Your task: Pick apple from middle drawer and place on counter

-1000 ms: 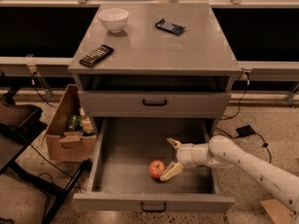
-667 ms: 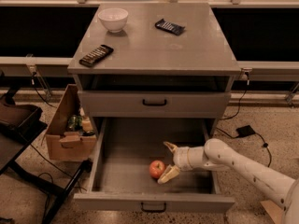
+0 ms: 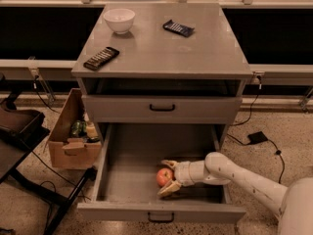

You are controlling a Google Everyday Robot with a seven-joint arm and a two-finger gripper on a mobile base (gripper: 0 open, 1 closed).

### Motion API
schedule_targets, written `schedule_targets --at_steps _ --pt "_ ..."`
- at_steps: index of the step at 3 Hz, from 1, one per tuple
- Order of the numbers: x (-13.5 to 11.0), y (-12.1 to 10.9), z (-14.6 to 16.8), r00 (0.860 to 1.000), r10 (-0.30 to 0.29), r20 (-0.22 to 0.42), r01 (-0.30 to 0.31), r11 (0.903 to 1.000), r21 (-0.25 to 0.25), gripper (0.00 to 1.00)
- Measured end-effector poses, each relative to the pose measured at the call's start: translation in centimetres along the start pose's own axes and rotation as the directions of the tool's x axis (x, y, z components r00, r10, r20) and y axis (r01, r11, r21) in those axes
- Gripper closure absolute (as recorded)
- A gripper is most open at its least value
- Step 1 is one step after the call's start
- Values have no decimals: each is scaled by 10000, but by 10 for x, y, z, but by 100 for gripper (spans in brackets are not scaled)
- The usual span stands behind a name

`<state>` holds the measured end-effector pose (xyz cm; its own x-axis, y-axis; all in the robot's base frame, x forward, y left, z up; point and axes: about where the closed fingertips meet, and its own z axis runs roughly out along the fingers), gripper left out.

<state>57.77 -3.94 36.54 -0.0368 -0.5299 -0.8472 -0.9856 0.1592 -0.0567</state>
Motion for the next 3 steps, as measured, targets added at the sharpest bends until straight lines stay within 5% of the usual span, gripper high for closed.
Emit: schedule_targets --at_steps 2,3 --pt "3 8 11 9998 71 190 -68 9998 -161 73" --pt "-43 6 -22 9984 -402 390 408 9991 -151 95"
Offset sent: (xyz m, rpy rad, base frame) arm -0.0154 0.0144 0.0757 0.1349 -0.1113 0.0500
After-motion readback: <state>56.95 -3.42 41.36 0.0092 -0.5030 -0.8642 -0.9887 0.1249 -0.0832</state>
